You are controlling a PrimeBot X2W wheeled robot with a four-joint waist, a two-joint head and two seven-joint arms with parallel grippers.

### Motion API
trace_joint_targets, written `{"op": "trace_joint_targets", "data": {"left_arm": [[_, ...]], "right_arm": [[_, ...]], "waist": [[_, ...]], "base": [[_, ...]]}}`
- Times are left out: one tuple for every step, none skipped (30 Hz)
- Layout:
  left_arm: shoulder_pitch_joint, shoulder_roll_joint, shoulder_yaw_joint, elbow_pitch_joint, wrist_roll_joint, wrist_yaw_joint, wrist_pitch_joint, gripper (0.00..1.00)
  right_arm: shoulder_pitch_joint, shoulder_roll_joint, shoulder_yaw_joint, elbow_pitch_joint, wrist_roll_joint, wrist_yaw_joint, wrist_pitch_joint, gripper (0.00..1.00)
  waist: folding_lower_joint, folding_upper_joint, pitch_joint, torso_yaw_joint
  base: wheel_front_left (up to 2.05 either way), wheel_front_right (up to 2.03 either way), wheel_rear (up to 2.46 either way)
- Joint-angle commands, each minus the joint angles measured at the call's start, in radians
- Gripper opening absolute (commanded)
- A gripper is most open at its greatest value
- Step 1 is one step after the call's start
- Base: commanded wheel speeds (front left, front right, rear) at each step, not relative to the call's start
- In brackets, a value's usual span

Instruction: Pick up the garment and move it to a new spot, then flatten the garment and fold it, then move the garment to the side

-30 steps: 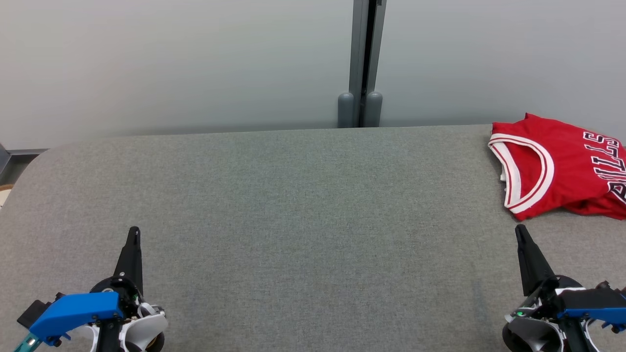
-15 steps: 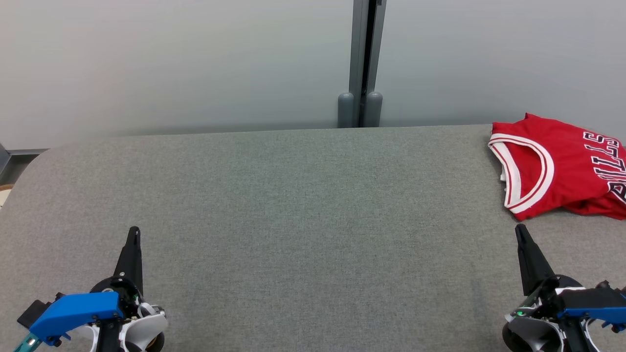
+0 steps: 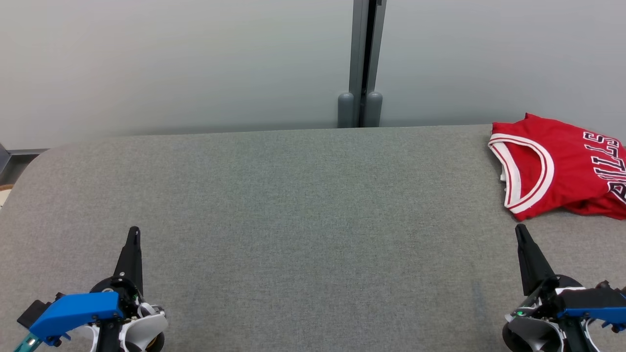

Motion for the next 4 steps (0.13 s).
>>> {"op": "trace_joint_targets", "data": {"left_arm": [[-0.009,-0.001,0.001,-0.004,-0.002,-0.004,0.004,0.00],[-0.009,-0.001,0.001,-0.004,-0.002,-0.004,0.004,0.00],[-0.009,-0.001,0.001,-0.004,-0.002,-0.004,0.004,0.00],[-0.009,-0.001,0.001,-0.004,-0.002,-0.004,0.004,0.00]], "right_arm": [[-0.010,-0.001,-0.003,0.002,0.001,0.000,0.003,0.00],[-0.010,-0.001,-0.003,0.002,0.001,0.000,0.003,0.00],[-0.010,-0.001,-0.003,0.002,0.001,0.000,0.003,0.00],[-0.010,-0.001,-0.003,0.002,0.001,0.000,0.003,0.00]], "waist": [[0.0000,-0.0001,0.000,0.000],[0.0000,-0.0001,0.000,0.000],[0.0000,-0.0001,0.000,0.000],[0.0000,-0.0001,0.000,0.000]], "base": [[0.00,0.00,0.00],[0.00,0.00,0.00],[0.00,0.00,0.00],[0.00,0.00,0.00]]}}
